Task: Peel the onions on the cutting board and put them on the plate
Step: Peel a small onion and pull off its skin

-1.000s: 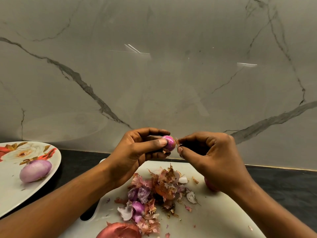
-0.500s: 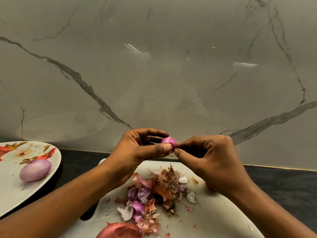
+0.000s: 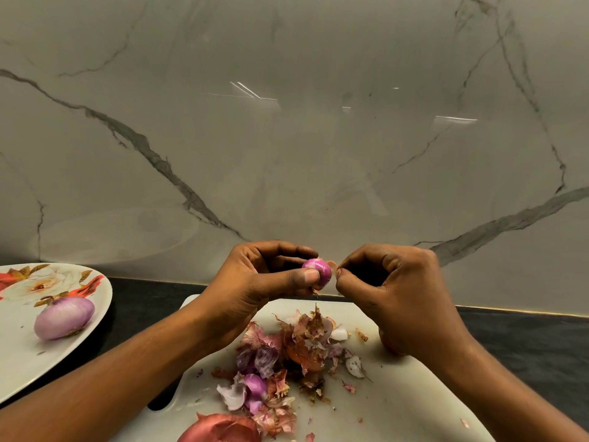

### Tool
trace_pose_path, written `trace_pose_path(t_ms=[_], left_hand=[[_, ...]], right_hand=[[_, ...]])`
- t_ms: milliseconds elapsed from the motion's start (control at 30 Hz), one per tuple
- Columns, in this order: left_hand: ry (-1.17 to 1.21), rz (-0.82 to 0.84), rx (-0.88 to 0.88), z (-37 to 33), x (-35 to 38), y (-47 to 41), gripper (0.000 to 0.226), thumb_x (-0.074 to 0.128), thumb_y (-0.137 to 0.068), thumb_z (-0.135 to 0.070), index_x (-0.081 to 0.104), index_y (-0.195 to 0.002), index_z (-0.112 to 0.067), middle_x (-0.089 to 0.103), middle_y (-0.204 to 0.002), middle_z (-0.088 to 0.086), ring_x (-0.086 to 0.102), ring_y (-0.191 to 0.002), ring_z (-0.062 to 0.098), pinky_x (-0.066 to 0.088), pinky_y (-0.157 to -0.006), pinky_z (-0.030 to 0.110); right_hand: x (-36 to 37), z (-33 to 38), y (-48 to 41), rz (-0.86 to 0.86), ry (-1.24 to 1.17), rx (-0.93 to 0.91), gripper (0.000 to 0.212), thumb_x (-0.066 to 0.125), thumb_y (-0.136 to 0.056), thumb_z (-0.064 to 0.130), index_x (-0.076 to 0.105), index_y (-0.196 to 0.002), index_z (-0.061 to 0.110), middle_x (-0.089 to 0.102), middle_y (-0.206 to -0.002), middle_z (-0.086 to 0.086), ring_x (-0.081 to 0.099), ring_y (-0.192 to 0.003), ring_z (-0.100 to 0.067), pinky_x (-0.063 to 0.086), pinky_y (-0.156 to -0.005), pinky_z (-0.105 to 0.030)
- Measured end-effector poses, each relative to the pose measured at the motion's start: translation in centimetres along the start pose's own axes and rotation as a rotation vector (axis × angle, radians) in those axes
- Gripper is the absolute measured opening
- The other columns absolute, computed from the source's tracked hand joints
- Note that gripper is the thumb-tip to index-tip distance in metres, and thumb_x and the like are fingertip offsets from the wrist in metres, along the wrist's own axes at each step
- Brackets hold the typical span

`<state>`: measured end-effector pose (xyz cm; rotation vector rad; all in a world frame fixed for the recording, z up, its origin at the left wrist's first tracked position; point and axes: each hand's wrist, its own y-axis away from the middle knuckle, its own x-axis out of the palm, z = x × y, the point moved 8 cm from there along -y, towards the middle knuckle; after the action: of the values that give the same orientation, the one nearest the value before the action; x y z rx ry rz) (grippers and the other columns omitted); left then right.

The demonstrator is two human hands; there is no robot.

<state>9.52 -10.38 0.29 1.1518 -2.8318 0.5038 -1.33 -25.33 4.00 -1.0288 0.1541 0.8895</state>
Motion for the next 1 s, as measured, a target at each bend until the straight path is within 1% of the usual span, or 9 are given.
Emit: trace_pose_path(t_ms=[100,233,333,467,600,733,833,933,1000], left_hand=[[0.027,0.000,-0.003,-0.1,-0.1,0.0,0.032,0.077,-0.075,-0.007,0.079,-0.107,-0.009,0.079,-0.109,0.019,0.078,-0.099,0.033,0.064,-0.080,0.031],[-0.006,-0.009,0.004,-0.1,-0.2,0.0,0.038,0.079,-0.074,-0.008,0.076,-0.112,-0.007,0.079,-0.110,0.016,0.077,-0.102,0.033,0.064,-0.083,0.031],[-0.030,-0.030,0.009,-0.2,-0.4,-0.1,0.040,0.081,-0.071,-0.010,0.075,-0.110,-0.008,0.080,-0.107,0.015,0.078,-0.099,0.032,0.064,-0.083,0.031],[-0.045,-0.045,0.017,-0.2,-0.5,-0.1,0.044,0.085,-0.066,-0.013,0.076,-0.108,-0.007,0.080,-0.106,0.015,0.078,-0.100,0.031,0.064,-0.084,0.032],[-0.034,-0.053,0.018,-0.1,-0.5,-0.2,0.042,0.086,-0.065,-0.009,0.076,-0.106,-0.006,0.079,-0.105,0.017,0.078,-0.096,0.031,0.064,-0.081,0.031],[-0.034,-0.041,0.017,0.0,-0.4,-0.1,0.040,0.088,-0.063,-0.012,0.079,-0.101,-0.010,0.079,-0.105,0.018,0.077,-0.098,0.034,0.065,-0.084,0.037],[-0.035,-0.034,0.012,0.2,-0.4,-0.1,0.036,0.089,-0.063,-0.013,0.081,-0.098,-0.014,0.079,-0.106,0.018,0.077,-0.100,0.036,0.065,-0.084,0.038],[-0.037,-0.032,0.015,0.1,-0.3,-0.2,0.035,0.088,-0.062,-0.014,0.081,-0.097,-0.015,0.079,-0.105,0.017,0.077,-0.099,0.035,0.065,-0.082,0.035],[-0.033,-0.031,0.013,0.0,-0.3,-0.2,0.037,0.087,-0.063,-0.013,0.080,-0.098,-0.012,0.080,-0.103,0.016,0.078,-0.096,0.033,0.065,-0.079,0.033]], right_hand=[[-0.1,-0.1,-0.1,-0.013,0.021,0.000,0.005,0.076,-0.086,0.022,0.080,-0.084,0.021,0.073,-0.070,0.009,0.071,-0.066,-0.006,0.061,-0.060,-0.022],[0.1,0.6,0.1,0.007,-0.004,-0.040,0.007,0.076,-0.087,0.024,0.081,-0.087,0.019,0.074,-0.073,0.011,0.073,-0.069,-0.007,0.061,-0.061,-0.022],[0.6,1.0,0.3,0.060,-0.009,-0.074,0.008,0.078,-0.089,0.020,0.082,-0.095,0.017,0.077,-0.081,0.013,0.074,-0.075,-0.003,0.061,-0.066,-0.018],[0.8,1.1,0.4,0.090,0.017,-0.101,0.013,0.078,-0.090,0.023,0.082,-0.101,0.017,0.078,-0.086,0.012,0.075,-0.078,0.000,0.062,-0.069,-0.018],[0.8,1.2,0.4,0.081,0.031,-0.101,0.012,0.076,-0.090,0.024,0.083,-0.098,0.019,0.077,-0.083,0.014,0.074,-0.076,0.002,0.060,-0.068,-0.015],[0.8,1.4,0.4,0.080,0.016,-0.092,0.012,0.073,-0.088,0.028,0.081,-0.092,0.020,0.074,-0.078,0.016,0.073,-0.073,0.000,0.057,-0.064,-0.011],[0.8,1.3,0.4,0.080,0.011,-0.077,0.013,0.072,-0.087,0.032,0.080,-0.088,0.022,0.073,-0.073,0.016,0.072,-0.070,-0.001,0.054,-0.060,-0.011],[0.8,1.1,0.3,0.081,0.017,-0.069,0.012,0.072,-0.086,0.033,0.079,-0.086,0.023,0.071,-0.071,0.016,0.071,-0.069,-0.002,0.053,-0.059,-0.011],[0.6,1.0,0.3,0.071,0.021,-0.061,0.013,0.071,-0.085,0.035,0.079,-0.085,0.024,0.071,-0.071,0.016,0.071,-0.069,-0.003,0.054,-0.058,-0.012]])
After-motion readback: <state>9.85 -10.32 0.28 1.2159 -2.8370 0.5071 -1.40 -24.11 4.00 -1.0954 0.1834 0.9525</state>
